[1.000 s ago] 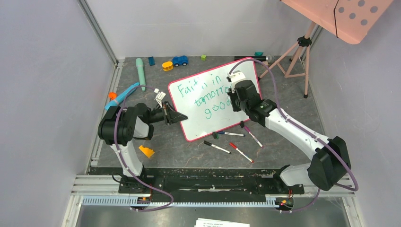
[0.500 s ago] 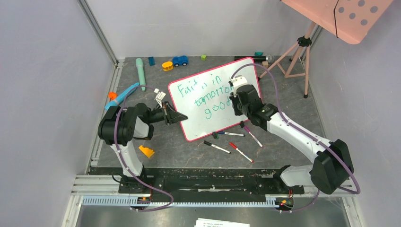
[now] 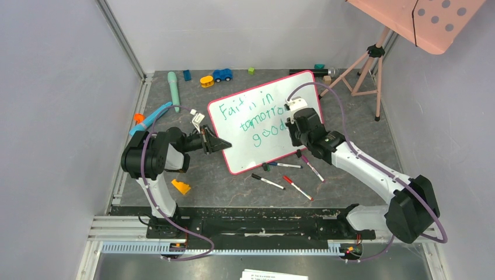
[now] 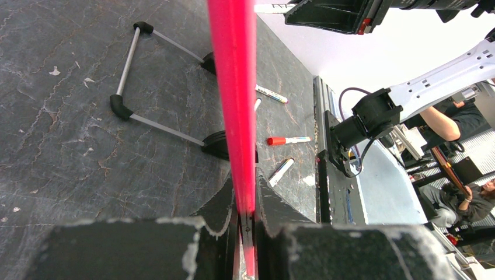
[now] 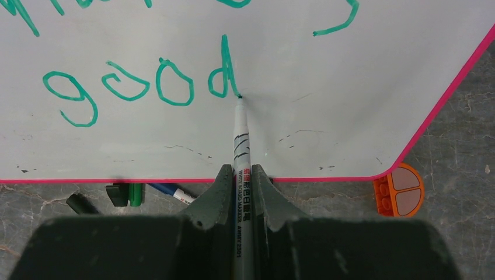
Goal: Write a sentence on the whiteboard
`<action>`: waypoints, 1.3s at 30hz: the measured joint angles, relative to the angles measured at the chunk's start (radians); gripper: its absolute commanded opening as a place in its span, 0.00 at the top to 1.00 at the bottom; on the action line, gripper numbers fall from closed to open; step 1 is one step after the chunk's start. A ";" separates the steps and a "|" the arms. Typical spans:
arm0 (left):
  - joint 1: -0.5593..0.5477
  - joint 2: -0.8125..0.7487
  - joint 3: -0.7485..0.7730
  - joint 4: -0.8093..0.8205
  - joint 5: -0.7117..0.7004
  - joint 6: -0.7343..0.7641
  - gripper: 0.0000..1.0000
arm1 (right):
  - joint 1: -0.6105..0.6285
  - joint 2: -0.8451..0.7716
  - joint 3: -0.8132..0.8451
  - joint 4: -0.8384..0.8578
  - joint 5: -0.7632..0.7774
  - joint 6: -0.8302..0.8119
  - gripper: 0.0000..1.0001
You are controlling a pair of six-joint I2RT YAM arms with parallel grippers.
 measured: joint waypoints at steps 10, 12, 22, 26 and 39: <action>0.000 0.000 0.000 0.000 0.000 0.000 0.98 | -0.005 -0.078 0.000 -0.018 -0.027 0.015 1.00; 0.000 0.000 0.000 0.000 0.000 0.000 0.98 | -0.005 -0.089 0.000 -0.018 -0.028 0.019 1.00; 0.000 0.000 0.000 0.000 0.000 0.000 0.98 | -0.031 -0.053 0.000 -0.025 -0.027 0.021 1.00; 0.000 0.000 0.000 0.000 0.000 0.000 0.98 | -0.035 -0.026 0.000 -0.024 -0.027 0.021 1.00; 0.000 0.000 0.000 0.000 0.000 0.000 0.97 | -0.045 0.004 0.001 -0.014 -0.032 0.018 1.00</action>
